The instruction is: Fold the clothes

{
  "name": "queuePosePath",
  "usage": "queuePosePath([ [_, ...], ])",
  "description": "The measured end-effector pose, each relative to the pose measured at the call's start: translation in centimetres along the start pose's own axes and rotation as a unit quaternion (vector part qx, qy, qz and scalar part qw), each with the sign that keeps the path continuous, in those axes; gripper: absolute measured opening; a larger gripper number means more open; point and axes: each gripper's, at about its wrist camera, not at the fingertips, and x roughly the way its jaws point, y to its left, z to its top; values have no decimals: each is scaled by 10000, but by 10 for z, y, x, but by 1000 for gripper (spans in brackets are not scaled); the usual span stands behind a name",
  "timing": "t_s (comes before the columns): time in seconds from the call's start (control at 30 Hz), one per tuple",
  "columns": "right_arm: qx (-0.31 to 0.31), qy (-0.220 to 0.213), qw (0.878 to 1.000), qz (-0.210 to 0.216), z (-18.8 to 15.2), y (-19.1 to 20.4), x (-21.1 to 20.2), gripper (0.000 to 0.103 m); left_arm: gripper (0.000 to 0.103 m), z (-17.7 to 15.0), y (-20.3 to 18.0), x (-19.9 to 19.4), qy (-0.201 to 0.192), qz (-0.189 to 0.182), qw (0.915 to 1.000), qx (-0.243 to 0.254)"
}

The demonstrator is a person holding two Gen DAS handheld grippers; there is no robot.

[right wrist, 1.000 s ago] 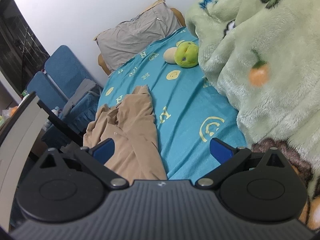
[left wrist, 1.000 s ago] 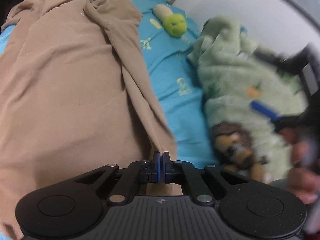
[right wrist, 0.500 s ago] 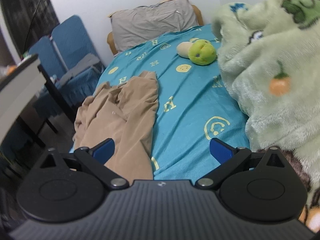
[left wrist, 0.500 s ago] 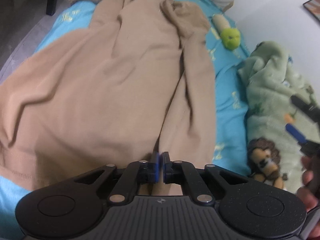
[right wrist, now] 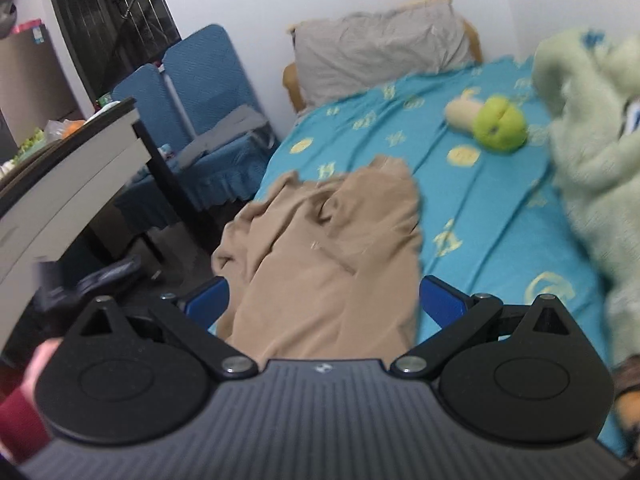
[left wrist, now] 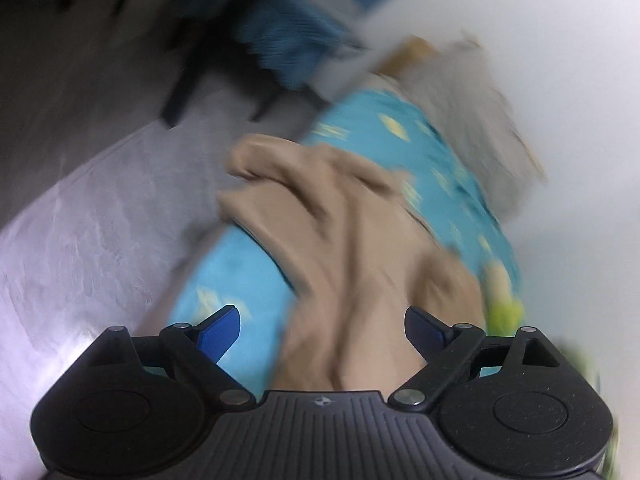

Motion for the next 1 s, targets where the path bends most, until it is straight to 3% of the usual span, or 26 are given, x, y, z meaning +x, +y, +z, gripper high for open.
queuePosePath([
  [0.1, 49, 232, 9997, -25, -6, -7, 20, 103, 90, 23, 38, 51, -80, 154, 9966, -800],
  [0.3, 446, 423, 9980, -160, -7, -19, 48, 103, 87, 47, 95, 102, -300, -327, 9812, -1878],
  [0.37, 484, 472, 9976, -146, -9, -18, 55, 103, 81, 53, 98, 111, -360, -430, 9798, -1919],
  [0.43, 394, 533, 9976, -206, -11, -17, 61, 103, 65, 60, 98, 121, -411, -494, 9801, -1880],
  [0.47, 333, 563, 9976, -245, -12, -16, 64, 103, 58, 64, 95, 124, -439, -482, 9821, -1769],
  [0.53, 237, 507, 9981, -238, -13, -13, 64, 103, 17, 70, 81, 124, -499, -328, 9902, -1266],
  [0.57, 193, 446, 9986, -218, -13, -11, 62, 103, 11, 73, 74, 124, -528, -251, 9931, -1013],
  [0.67, -61, 109, 9996, -256, -11, -4, 52, 103, 7, 78, 44, 109, -743, 5, 9972, -64],
  [0.77, -427, -284, 9979, -384, -10, 5, 39, 103, 6, 79, 11, 76, -1115, -18, 9912, 717],
  [0.87, -725, -555, 9952, -345, -10, 13, 28, 103, 6, 71, -35, 43, -1376, -164, 9774, 1594],
  [1.0, -707, -588, 9950, -398, -9, 13, 20, 103, 5, 53, -102, 7, -1596, -422, 9496, 2664],
])
